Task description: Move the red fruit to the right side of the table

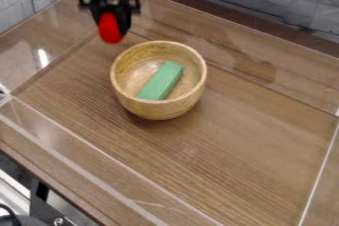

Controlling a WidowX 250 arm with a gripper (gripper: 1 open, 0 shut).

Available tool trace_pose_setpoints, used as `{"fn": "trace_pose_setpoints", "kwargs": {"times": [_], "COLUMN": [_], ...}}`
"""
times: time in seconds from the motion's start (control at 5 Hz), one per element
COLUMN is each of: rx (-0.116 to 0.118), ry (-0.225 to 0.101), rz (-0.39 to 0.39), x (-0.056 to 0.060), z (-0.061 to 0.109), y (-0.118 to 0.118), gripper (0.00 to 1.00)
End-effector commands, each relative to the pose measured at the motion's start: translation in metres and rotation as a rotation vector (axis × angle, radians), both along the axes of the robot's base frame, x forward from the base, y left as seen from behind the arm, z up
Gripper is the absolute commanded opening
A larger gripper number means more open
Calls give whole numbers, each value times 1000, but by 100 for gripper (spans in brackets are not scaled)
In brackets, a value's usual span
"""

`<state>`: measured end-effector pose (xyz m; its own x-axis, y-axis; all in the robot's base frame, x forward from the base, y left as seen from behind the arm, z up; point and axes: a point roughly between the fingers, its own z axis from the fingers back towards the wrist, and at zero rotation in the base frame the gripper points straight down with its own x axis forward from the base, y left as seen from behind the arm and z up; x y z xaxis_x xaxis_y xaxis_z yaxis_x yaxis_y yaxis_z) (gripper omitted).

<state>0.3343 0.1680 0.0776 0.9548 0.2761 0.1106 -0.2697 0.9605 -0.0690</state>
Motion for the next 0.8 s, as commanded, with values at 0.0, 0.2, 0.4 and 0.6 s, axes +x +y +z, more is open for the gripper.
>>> {"fn": "trace_pose_setpoints", "kwargs": {"times": [0.0, 0.2, 0.4, 0.6], "rx": [16, -6, -16, -28], "ry": [-93, -102, -95, -86], "rz": [-18, -71, -133, -176], "x": [10, 16, 20, 17], "z": [47, 56, 49, 42], "y": [-24, -67, -115, -163], "gripper": [0, 0, 0, 0]}}
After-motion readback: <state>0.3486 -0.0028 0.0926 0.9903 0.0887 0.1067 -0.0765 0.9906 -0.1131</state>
